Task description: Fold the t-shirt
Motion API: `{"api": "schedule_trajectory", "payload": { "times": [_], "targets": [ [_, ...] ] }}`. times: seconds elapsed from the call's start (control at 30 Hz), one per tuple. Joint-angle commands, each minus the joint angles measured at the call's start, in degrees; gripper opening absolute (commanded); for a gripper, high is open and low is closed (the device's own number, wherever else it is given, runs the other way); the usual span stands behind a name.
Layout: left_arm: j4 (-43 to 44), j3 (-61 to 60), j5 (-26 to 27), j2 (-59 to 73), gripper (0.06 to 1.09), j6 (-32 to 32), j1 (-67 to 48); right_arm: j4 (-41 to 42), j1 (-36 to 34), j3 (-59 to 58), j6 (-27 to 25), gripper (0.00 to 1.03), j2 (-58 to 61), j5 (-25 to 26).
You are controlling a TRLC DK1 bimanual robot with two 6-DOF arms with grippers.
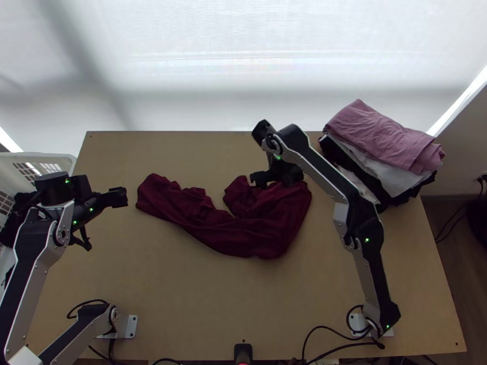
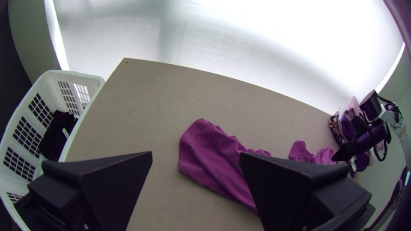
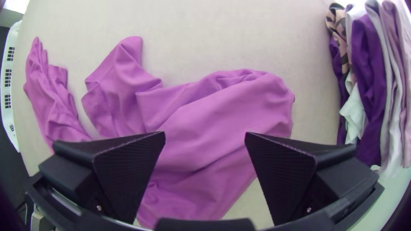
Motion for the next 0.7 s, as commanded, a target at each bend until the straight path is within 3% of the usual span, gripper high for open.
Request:
{"api": "schedule_trajectory", "payload": {
  "times": [0.0,0.17,0.27,0.53,0.57,0.67],
  "targets": [
    [0.20,1.66,0.48,0.76,1.05,1.04,0.53,1.28,0.97,-1.84,-0.61,0.88,2.62,-0.53],
    [0.29,1.75,0.48,1.02,1.05,1.13,0.53,2.16,0.88,-2.46,-1.23,0.86,3.85,-0.45],
    [0.29,1.92,0.48,1.02,1.05,1.13,0.62,2.25,0.17,-4.04,-1.40,0.61,2.62,0.08],
    [0.38,2.10,0.48,1.64,1.05,1.22,1.06,7.96,-1.41,-17.93,-4.74,0.09,-11.18,0.70],
    [0.38,2.27,0.57,1.81,1.05,1.22,0.97,8.05,-1.50,-19.42,-5.01,0.05,-12.50,0.70],
    [0.38,2.89,0.57,2.25,1.05,1.04,0.26,8.40,-1.76,-23.64,-5.18,0.05,-15.93,0.78]
  ]
}}
